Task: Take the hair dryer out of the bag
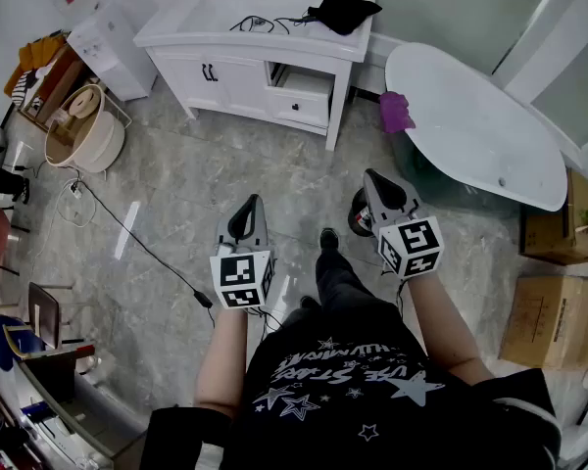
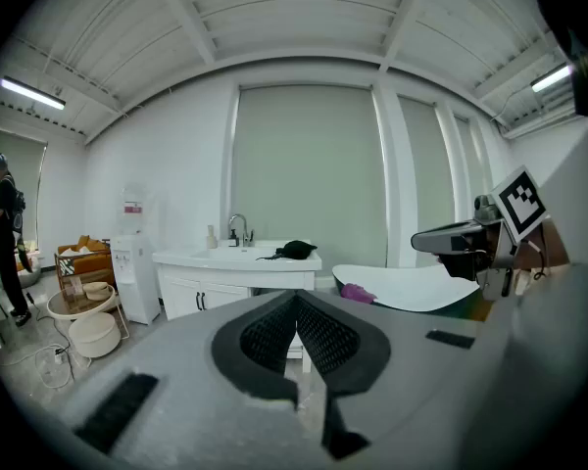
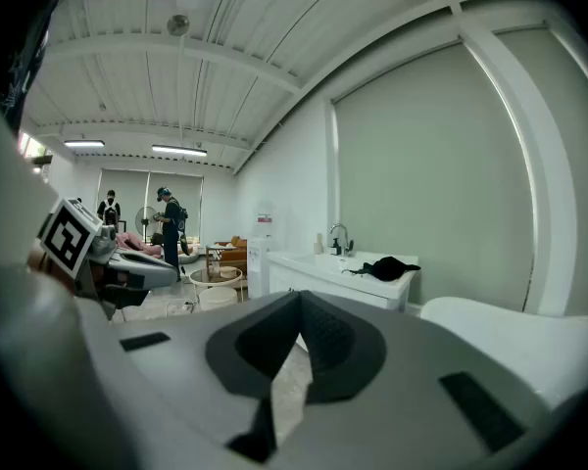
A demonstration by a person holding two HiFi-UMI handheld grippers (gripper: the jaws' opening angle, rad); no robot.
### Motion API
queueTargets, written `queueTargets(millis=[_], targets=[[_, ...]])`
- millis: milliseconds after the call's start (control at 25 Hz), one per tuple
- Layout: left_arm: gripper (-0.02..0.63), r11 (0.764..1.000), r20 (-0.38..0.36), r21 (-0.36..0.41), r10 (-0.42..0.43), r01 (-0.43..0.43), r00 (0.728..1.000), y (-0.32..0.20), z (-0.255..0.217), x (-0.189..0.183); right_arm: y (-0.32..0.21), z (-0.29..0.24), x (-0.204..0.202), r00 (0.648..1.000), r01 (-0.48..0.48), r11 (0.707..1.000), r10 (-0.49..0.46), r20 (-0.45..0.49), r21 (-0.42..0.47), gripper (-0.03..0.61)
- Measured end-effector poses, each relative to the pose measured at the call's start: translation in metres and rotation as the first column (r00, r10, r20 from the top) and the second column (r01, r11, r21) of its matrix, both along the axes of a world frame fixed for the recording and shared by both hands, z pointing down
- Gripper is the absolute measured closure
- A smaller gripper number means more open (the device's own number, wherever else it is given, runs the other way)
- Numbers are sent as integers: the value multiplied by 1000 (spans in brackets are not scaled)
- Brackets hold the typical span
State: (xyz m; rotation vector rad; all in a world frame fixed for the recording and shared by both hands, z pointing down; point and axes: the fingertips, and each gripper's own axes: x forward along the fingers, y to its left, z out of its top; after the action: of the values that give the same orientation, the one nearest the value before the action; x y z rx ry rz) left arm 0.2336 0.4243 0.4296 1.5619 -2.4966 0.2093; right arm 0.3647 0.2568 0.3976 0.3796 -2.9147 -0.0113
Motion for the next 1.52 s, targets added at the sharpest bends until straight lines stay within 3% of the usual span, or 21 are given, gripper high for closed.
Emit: queueTargets(millis=[800, 1520], targets=[[603, 999, -18, -32, -14, 14, 1000, -31, 15, -39, -41, 18, -38, 1000, 25, 997, -25, 2, -72, 574], [603, 994, -21, -106, -5, 3, 1000, -185, 26, -159, -222, 32, -166, 1000, 10, 994, -12, -12, -110, 572]])
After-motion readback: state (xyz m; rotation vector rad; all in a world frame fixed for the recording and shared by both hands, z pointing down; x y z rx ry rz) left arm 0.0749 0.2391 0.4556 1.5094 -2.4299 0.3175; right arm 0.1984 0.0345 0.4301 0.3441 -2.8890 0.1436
